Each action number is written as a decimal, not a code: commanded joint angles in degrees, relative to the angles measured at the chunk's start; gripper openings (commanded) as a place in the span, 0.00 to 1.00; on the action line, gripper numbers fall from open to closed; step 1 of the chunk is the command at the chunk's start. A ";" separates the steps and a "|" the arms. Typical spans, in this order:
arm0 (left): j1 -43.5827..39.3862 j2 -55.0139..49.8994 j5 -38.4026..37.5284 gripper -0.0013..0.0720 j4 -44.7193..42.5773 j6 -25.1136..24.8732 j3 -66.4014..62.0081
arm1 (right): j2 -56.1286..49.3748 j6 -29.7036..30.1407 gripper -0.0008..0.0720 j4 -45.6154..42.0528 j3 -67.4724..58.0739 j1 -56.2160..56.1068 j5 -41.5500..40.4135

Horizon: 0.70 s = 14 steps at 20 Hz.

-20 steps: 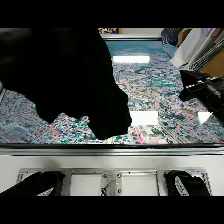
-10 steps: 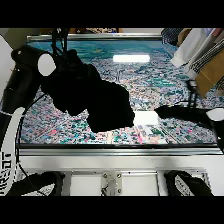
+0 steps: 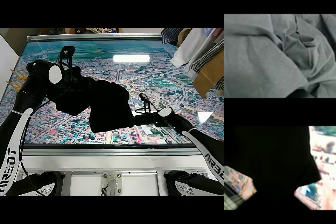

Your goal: Fold the clothes and pants, and hang the long-sleeved shirts on hangers.

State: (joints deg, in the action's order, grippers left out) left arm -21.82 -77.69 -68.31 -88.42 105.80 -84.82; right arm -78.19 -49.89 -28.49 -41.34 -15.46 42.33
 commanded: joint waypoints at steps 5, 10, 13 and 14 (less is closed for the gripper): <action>-1.99 7.28 -6.25 0.04 0.09 -2.08 0.46 | 12.57 -7.85 0.03 -30.58 -10.29 10.32 4.33; -14.84 13.57 -10.62 0.04 -0.09 -2.08 0.46 | 21.29 -23.74 0.03 -43.60 -17.68 28.59 5.29; -20.41 10.14 -9.75 0.04 -5.35 -2.29 0.46 | 20.81 -24.59 0.03 -42.18 -18.27 31.52 1.27; -20.55 7.96 -8.26 0.04 -6.67 -2.32 0.44 | 20.31 -25.51 0.03 -42.21 -18.27 31.50 -0.72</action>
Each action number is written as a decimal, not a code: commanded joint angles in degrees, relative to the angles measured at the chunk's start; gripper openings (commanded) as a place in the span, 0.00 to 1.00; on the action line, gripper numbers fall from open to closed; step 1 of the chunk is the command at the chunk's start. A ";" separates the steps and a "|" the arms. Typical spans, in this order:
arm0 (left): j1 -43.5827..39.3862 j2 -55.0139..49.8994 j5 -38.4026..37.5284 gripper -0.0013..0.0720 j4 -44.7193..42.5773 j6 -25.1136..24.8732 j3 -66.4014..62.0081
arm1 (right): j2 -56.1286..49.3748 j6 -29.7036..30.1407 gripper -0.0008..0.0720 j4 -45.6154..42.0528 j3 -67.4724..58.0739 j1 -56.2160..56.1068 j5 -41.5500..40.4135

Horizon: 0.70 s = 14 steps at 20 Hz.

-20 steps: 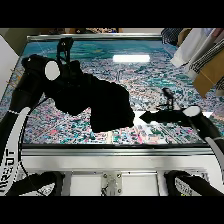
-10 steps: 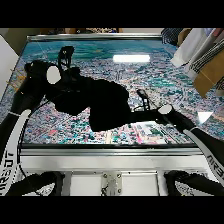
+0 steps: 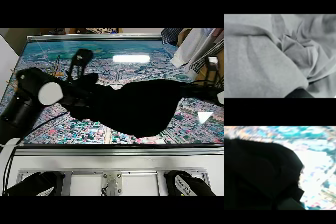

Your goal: Fold the clothes and pants, and hang the long-sleeved shirts on hangers.

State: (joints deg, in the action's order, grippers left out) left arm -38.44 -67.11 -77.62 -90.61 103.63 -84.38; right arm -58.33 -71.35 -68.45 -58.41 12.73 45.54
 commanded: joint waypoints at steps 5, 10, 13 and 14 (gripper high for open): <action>5.25 -13.33 10.58 1.00 -4.90 2.99 -0.26 | -2.03 -9.05 0.14 -0.70 -1.22 3.30 -10.64; 22.21 -12.50 10.62 0.98 6.71 4.17 -0.48 | 1.75 -6.03 0.95 -3.87 -1.18 4.63 -2.91; 29.07 -7.82 10.84 0.98 6.82 4.17 8.26 | 4.59 -6.03 0.95 -4.90 1.81 8.37 6.78; 30.64 -6.45 11.47 0.98 6.84 4.20 12.22 | 5.25 -6.08 0.95 -4.85 3.87 9.70 8.92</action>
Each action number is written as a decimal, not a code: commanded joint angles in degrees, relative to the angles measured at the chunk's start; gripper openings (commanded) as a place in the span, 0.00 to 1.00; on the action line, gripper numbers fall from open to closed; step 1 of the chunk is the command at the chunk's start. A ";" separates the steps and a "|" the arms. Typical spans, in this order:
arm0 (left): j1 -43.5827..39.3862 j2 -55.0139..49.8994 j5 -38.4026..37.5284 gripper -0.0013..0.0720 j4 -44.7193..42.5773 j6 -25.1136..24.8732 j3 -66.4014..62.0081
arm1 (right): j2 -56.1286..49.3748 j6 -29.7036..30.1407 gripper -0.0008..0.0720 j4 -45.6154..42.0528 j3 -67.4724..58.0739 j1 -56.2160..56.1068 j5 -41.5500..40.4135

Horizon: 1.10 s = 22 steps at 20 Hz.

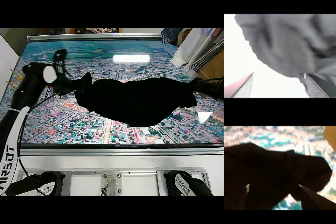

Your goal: Fold the clothes and pants, and hang the long-sleeved shirts on hangers.

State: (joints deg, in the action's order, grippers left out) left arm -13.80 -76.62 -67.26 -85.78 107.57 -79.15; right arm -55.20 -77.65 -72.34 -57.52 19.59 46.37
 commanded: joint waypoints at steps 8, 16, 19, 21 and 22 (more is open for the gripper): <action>10.91 1.25 16.35 0.98 27.91 -9.18 25.57 | 1.44 -6.12 0.95 12.85 22.60 5.29 10.21; 10.80 -7.58 26.93 0.98 40.00 -13.33 25.40 | -6.51 -6.19 0.95 19.17 26.05 -9.03 -0.66; 10.80 -9.20 29.40 0.98 40.96 -14.10 25.38 | -9.57 -6.21 0.95 22.82 26.05 -15.17 -6.84; 10.62 -10.16 30.12 0.98 40.94 -14.12 25.38 | -11.54 -6.21 0.95 24.55 26.05 -18.14 -9.62; 10.19 -10.49 30.58 0.98 40.98 -14.12 25.38 | -12.50 -6.21 0.95 25.09 26.05 -19.17 -10.45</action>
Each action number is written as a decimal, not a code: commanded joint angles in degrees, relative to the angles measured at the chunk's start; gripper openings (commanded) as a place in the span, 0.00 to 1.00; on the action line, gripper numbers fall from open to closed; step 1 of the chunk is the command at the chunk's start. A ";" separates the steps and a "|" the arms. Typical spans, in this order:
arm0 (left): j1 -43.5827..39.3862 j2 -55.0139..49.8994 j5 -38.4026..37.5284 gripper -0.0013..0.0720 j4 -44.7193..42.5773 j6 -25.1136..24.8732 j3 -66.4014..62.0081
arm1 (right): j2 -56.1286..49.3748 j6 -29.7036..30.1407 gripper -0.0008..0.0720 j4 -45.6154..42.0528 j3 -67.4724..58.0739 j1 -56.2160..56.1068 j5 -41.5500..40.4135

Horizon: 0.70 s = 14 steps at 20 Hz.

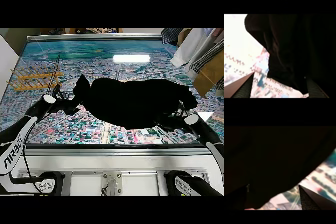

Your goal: Fold the clothes and pants, and hang the long-sleeved shirts on hangers.

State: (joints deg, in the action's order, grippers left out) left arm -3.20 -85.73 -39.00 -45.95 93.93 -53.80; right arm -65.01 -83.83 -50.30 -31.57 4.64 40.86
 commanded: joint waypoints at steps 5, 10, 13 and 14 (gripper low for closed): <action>-5.60 -1.36 10.75 0.98 1.03 -0.48 0.04 | -5.55 0.00 0.62 3.02 0.09 -5.88 -4.94; -7.02 -1.25 14.34 0.04 1.03 -0.46 0.00 | -5.20 1.55 0.03 2.91 -0.13 -5.75 -4.83; -4.35 4.48 12.20 0.03 -1.03 -1.64 -0.22 | -1.03 5.20 0.03 -2.47 -6.40 -3.74 0.74; -2.89 8.44 10.36 0.03 -4.70 -2.08 -1.42 | 1.22 5.20 0.03 -5.68 -10.51 -2.16 4.28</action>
State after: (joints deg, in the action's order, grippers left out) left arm -8.25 -83.18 -26.85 -46.15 93.08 -54.08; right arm -67.48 -80.71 -50.26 -35.86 0.32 39.13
